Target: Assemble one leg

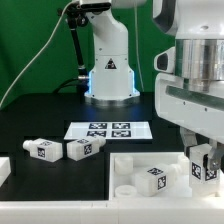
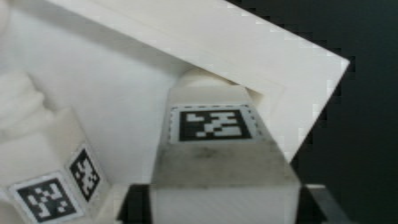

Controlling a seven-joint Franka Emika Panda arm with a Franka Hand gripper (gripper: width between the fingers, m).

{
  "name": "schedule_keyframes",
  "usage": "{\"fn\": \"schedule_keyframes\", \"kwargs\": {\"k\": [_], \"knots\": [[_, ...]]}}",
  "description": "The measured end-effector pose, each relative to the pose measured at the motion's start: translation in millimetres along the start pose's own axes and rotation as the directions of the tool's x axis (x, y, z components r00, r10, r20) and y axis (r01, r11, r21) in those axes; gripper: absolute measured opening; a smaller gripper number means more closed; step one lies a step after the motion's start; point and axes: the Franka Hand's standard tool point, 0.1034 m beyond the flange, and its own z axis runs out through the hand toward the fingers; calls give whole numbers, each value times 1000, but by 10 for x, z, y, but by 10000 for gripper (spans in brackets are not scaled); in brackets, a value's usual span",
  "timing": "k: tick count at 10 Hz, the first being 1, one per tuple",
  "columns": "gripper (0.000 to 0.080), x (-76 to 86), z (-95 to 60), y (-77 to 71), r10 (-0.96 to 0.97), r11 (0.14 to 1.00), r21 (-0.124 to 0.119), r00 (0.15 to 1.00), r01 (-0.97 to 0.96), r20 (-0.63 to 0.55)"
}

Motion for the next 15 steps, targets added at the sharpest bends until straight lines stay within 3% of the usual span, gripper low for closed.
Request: {"fn": "schedule_keyframes", "kwargs": {"k": [1, 2, 3, 4, 5, 10, 13, 15], "knots": [[350, -2, 4, 2, -24, 1000, 0, 1000, 24, 1], [513, -1, 7, 5, -26, 1000, -1, 1000, 26, 1], [513, 8, 11, 16, -111, 994, -2, 994, 111, -1], [625, -17, 7, 5, -216, 976, 3, 976, 216, -4], [642, -66, 20, -4, -270, 963, 17, 963, 271, -12], [649, -56, 39, 15, -615, 788, 11, 788, 616, -19], [649, -81, -56, -32, -795, 606, 15, 606, 795, -26], [649, -75, -117, -63, -901, 431, 11, 431, 902, -40]]}}
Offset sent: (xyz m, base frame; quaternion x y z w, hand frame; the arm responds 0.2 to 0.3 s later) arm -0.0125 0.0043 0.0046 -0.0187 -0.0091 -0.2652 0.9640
